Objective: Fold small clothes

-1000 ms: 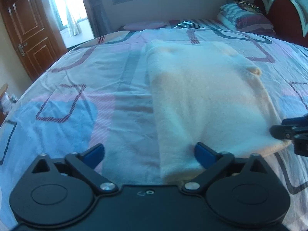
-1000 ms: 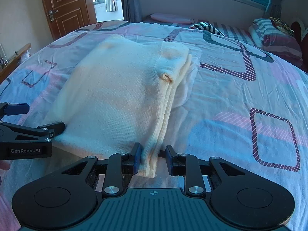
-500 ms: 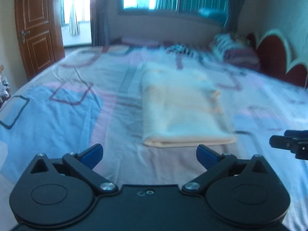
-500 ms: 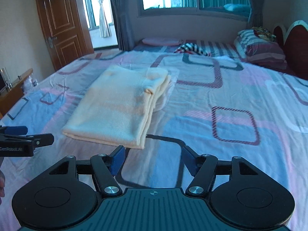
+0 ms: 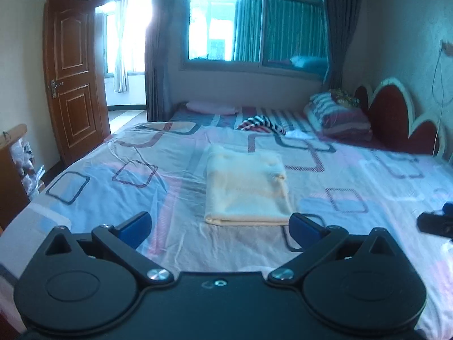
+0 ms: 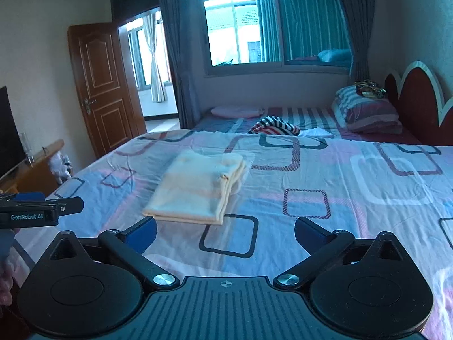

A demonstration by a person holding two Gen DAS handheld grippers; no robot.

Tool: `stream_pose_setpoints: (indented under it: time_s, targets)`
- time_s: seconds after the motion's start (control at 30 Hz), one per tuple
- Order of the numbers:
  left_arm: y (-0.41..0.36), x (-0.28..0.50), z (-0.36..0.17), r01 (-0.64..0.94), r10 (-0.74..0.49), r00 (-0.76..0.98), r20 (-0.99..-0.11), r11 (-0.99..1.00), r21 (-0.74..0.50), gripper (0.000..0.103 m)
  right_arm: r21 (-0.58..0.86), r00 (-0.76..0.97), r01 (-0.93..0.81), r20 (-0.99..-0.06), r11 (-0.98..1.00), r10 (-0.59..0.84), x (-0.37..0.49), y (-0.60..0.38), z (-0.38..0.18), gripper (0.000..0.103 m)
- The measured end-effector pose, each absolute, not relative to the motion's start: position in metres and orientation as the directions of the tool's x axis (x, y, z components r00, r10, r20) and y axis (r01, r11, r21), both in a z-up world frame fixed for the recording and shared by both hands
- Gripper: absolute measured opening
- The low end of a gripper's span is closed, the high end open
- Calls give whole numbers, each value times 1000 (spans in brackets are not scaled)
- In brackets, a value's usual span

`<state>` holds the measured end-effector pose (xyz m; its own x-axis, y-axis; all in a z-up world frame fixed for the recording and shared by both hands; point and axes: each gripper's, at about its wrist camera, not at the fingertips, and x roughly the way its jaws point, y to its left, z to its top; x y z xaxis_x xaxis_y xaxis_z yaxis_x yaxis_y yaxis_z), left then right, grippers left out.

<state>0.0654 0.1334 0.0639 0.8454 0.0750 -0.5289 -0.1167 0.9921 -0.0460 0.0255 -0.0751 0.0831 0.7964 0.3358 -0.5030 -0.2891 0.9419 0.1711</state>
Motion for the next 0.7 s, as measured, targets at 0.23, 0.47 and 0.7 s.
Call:
stream_pose_setpoints:
  time_s: [0.23, 0.47, 0.7]
  targets:
    - [122, 22, 79, -110, 57, 864, -501, 991, -77, 102, 137, 787, -326, -509, 935, 349, -18, -66, 87, 103]
    - [111, -1, 81, -70, 29, 872, -488, 995, -66, 102, 122, 796, -318, -504, 940, 335, -39, -70, 86, 103]
    - [108, -5, 81, -69, 34, 876, -481, 996, -56, 102, 122, 815, -313, -474, 942, 333, -44, -78, 96, 103]
